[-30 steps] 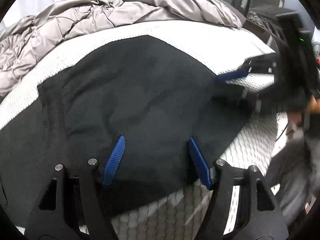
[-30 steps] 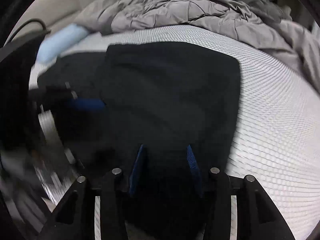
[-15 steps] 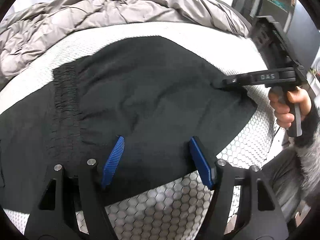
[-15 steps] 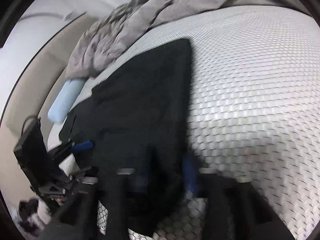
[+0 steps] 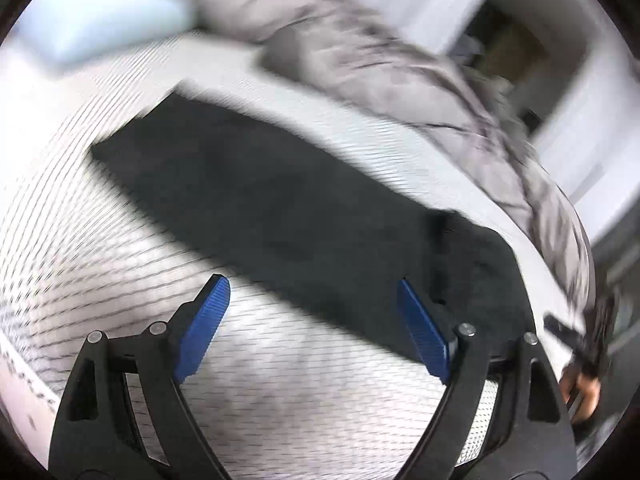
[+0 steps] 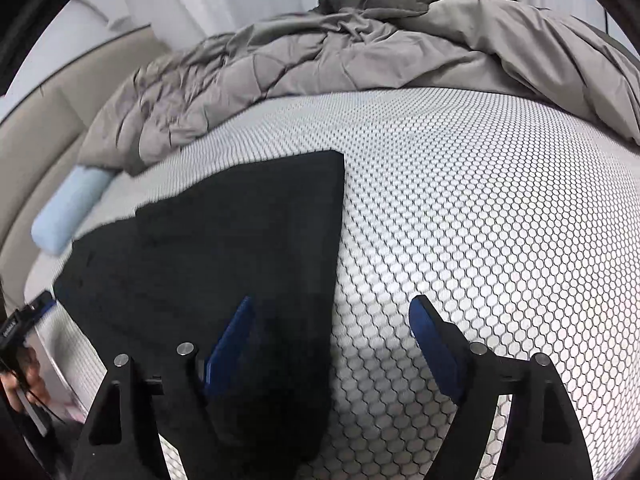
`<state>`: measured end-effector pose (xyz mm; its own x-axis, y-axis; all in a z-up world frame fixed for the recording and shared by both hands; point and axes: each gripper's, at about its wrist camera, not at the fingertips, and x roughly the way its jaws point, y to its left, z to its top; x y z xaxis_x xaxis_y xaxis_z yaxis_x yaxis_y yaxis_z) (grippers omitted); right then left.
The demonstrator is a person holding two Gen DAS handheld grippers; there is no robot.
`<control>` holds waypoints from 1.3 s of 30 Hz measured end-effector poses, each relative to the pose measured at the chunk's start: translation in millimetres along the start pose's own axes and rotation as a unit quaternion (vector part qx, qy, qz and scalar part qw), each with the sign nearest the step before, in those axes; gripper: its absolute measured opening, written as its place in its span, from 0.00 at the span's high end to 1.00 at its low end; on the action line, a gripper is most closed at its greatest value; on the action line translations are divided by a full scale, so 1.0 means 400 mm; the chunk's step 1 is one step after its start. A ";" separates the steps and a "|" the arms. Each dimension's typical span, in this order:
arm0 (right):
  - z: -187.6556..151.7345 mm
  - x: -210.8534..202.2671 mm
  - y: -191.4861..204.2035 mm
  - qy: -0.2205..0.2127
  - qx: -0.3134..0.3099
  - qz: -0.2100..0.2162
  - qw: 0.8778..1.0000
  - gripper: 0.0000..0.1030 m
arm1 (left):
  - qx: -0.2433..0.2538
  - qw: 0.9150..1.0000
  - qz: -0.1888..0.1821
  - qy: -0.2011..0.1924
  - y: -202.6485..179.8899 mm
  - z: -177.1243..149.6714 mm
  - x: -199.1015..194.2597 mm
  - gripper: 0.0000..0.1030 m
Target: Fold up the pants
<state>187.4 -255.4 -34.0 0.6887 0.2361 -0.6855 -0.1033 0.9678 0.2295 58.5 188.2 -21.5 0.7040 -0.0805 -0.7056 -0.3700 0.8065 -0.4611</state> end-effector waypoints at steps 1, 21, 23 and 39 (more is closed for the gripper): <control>0.001 0.000 0.005 0.002 0.002 0.002 1.000 0.21 | -0.025 1.000 0.003 0.015 0.039 0.010 0.017 0.19; 0.000 0.013 0.008 0.005 -0.023 -0.003 1.000 0.21 | 0.038 0.989 0.033 -0.138 -0.148 0.175 -0.019 0.96; 0.000 0.013 0.008 0.005 -0.025 -0.005 1.000 0.21 | 0.092 0.987 -0.026 -0.126 -0.298 0.151 -0.030 0.96; -0.008 0.011 -0.001 0.009 -0.041 -0.031 0.999 0.21 | 0.282 0.922 -0.194 0.180 -0.585 -0.291 0.204 0.48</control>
<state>188.1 -254.5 -39.3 0.6829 0.1763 -0.7089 -0.1194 0.9843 0.1297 131.9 -75.2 -33.9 0.4323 -0.5347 -0.7261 0.3124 0.8441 -0.4357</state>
